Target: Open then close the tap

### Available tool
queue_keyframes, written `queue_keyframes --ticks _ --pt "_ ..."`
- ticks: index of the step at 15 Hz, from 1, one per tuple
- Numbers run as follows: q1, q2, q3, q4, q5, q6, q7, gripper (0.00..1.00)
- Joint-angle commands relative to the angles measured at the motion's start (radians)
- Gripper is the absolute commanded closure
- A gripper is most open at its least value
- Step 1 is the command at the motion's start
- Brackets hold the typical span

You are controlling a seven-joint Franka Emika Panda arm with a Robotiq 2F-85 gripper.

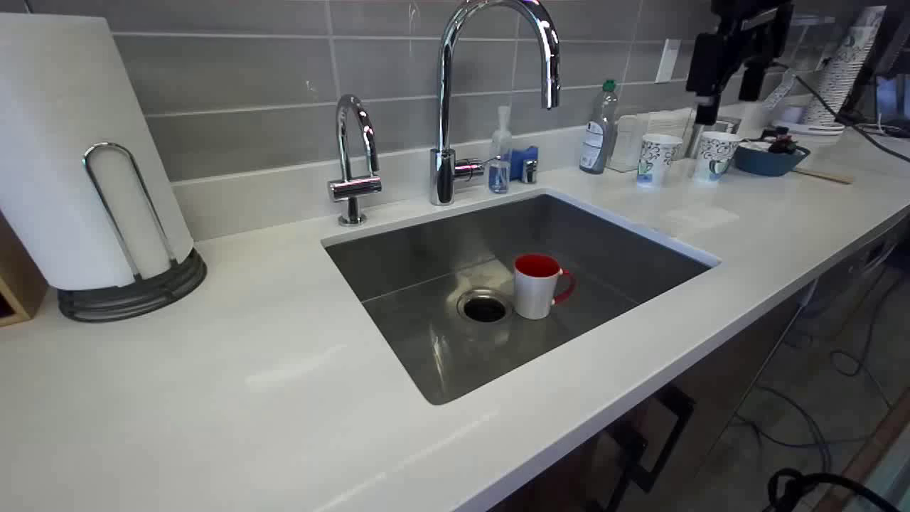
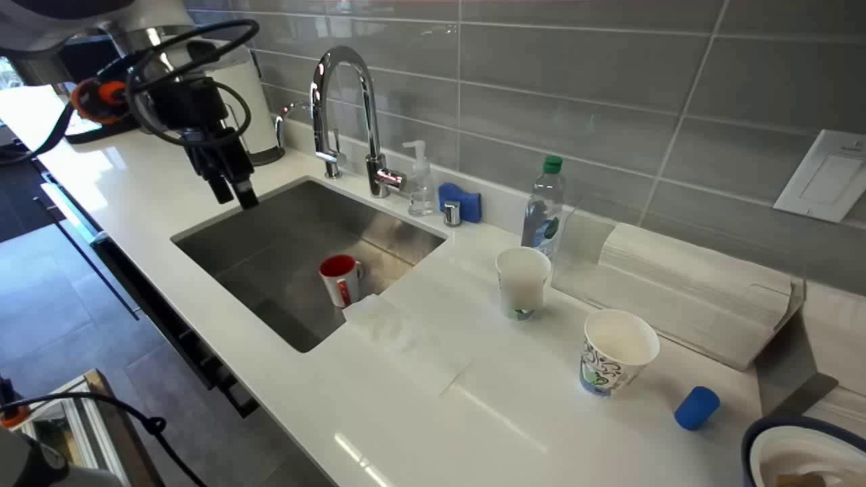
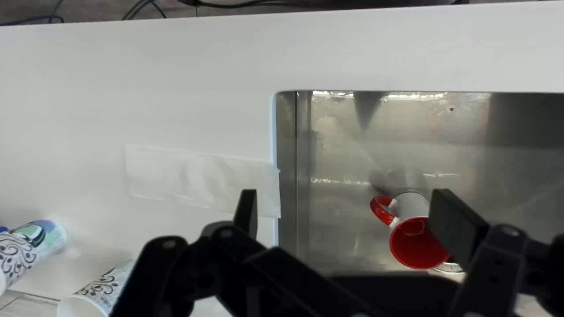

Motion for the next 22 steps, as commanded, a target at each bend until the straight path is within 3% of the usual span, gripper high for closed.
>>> queue_keyframes --ticks 1,7,9,13,15,18,22 --pt "0.023 0.003 -0.021 0.002 -0.01 -0.004 0.009 0.0" --pt "0.023 0.003 -0.021 0.002 -0.01 -0.004 0.009 0.0" --pt "0.019 0.026 -0.066 0.018 0.01 0.089 -0.031 0.0" --pt "0.013 0.104 -0.223 0.111 0.09 0.265 -0.245 0.0" --pt "0.021 0.16 -0.317 0.169 0.177 0.278 -0.392 0.0" --pt "0.03 0.281 -0.407 0.252 0.332 0.299 -0.543 0.0" --pt "0.02 0.466 -0.405 0.356 0.52 0.336 -0.609 0.0"
